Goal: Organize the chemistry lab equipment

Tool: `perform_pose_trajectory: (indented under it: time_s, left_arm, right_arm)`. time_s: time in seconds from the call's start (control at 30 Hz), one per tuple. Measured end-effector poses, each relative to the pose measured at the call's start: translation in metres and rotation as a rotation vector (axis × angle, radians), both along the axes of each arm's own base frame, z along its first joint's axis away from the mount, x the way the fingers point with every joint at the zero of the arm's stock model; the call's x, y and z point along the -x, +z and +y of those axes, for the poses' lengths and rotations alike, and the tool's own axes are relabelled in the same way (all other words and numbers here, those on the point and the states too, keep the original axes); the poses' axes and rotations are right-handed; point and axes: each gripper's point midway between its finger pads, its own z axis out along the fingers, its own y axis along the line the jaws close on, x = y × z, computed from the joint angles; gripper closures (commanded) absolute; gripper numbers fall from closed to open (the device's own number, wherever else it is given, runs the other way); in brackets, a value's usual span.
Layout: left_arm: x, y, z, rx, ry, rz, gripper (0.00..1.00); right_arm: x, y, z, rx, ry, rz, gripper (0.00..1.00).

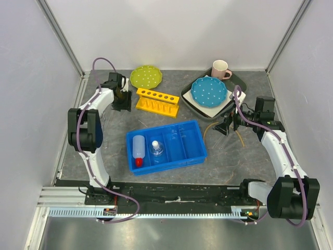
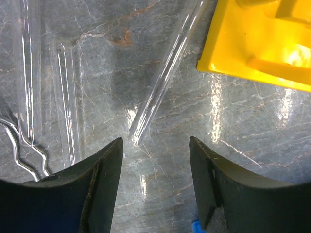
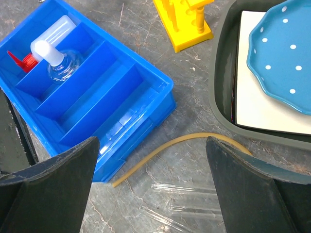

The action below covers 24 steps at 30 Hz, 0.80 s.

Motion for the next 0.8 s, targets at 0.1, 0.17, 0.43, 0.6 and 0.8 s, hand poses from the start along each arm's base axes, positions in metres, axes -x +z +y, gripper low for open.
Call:
perform_pose_trajectory:
  time_s: [0.1,0.17,0.43,0.6,0.8]
  left_arm:
    - [-0.004,-0.007,0.000,-0.011,-0.011,0.016,0.37]
    - [-0.005,-0.011,0.000,-0.017,-0.018,0.029,0.37]
    - [-0.011,-0.023,-0.004,-0.034,-0.037,0.057,0.37]
    - [-0.016,-0.021,-0.007,-0.035,-0.043,0.049,0.37]
    - [-0.016,-0.024,-0.007,-0.039,-0.045,0.057,0.39]
  right_arm:
    - [-0.001,-0.004,-0.001,0.002,0.003,0.010,0.02]
    - [-0.001,-0.006,-0.001,0.004,0.003,0.012,0.02]
    - [-0.001,-0.011,-0.005,0.006,-0.001,0.029,0.02]
    - [-0.001,-0.013,-0.006,0.005,-0.004,0.041,0.02]
    - [-0.001,-0.015,-0.007,0.004,-0.002,0.046,0.02]
